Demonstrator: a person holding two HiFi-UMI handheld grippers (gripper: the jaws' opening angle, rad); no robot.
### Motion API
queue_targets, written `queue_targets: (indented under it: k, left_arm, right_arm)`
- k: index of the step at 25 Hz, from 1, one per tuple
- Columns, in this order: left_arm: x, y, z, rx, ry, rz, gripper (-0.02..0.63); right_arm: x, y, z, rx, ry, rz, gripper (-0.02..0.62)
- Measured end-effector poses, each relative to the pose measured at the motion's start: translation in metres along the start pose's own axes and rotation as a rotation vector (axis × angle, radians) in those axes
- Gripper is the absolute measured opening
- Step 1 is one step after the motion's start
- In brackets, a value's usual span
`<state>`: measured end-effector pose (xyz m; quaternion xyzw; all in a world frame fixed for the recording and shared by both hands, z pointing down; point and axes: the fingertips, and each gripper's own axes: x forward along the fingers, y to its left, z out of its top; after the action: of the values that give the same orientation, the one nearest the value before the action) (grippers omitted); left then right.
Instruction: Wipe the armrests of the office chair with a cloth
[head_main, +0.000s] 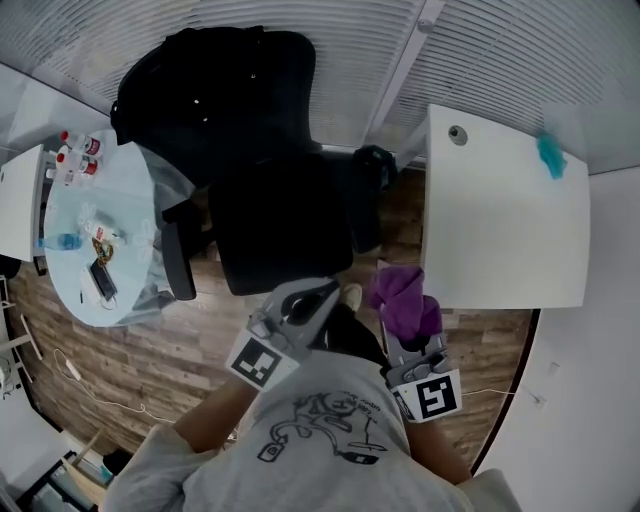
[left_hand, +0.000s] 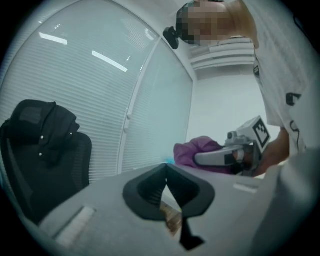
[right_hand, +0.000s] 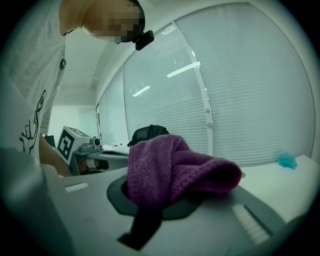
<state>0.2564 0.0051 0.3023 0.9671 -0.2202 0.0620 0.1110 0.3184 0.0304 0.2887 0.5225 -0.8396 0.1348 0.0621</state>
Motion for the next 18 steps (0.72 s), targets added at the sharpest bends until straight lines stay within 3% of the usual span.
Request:
queue_targets:
  k: [6,18]
  left_arm:
    - [0.009,-0.003,-0.007,0.037,0.005,-0.008,0.003]
    - [0.042,0.038,-0.050,0.087,0.045,-0.022,0.003]
  right_arm:
    - [0.000,-0.007,-0.009,-0.019,0.010,-0.007,0.041]
    - [0.046,-0.032,-0.053,-0.158,0.080,0.033,0.041]
